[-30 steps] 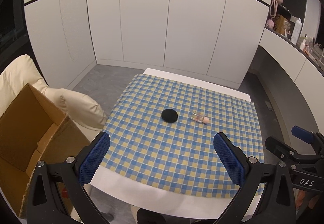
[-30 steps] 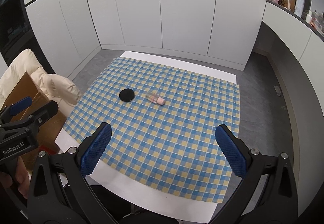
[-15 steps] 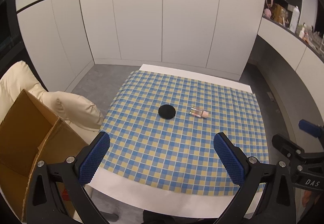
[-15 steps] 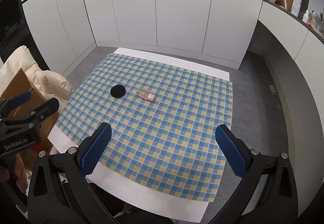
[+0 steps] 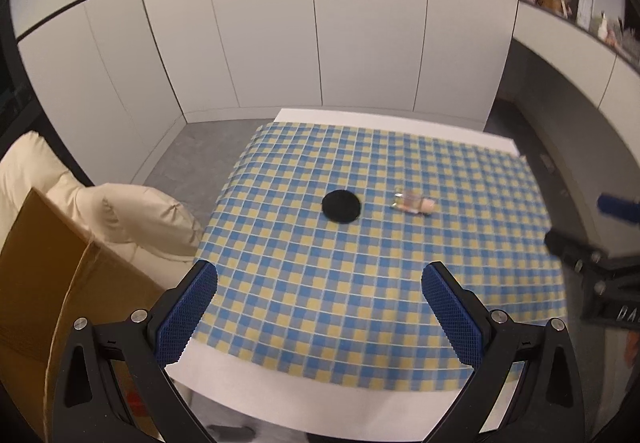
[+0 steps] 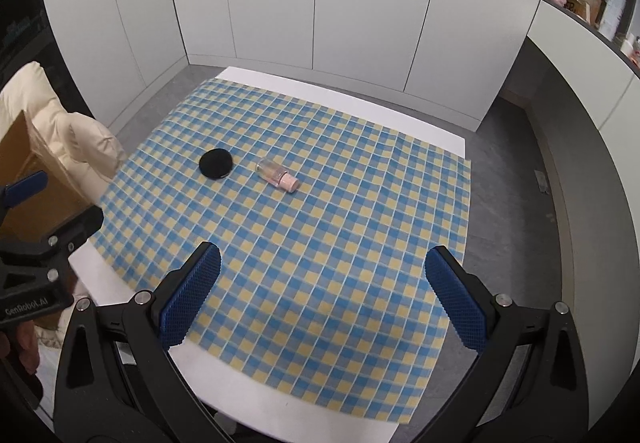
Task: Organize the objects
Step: 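Move both open tools toward the black sponge and pink bottle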
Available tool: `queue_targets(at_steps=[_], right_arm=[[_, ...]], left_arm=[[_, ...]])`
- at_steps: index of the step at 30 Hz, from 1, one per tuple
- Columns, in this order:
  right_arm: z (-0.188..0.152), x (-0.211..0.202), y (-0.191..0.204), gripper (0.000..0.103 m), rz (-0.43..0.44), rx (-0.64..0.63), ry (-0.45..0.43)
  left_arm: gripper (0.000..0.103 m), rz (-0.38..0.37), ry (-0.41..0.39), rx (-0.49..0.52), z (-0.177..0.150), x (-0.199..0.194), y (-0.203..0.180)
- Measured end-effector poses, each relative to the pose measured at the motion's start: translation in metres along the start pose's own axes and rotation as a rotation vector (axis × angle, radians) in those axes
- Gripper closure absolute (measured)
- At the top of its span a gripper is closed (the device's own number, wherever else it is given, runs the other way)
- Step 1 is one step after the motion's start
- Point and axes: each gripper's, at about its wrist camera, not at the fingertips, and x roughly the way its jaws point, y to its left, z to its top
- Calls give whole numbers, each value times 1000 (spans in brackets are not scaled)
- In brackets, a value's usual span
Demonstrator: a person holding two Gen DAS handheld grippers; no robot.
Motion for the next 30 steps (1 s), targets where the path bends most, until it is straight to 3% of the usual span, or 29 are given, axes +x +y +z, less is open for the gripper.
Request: queue_targets(at_steps=[11, 22, 30], right_arm=[[9, 70, 2, 0, 22, -62, -3], [10, 161, -1, 1, 77, -42, 90], [24, 207, 16, 13, 96, -86, 87]], left_arm=[[1, -23, 62, -39, 5, 76, 12], [2, -26, 104, -52, 8, 155, 6], [5, -17, 123, -49, 6, 192, 4]])
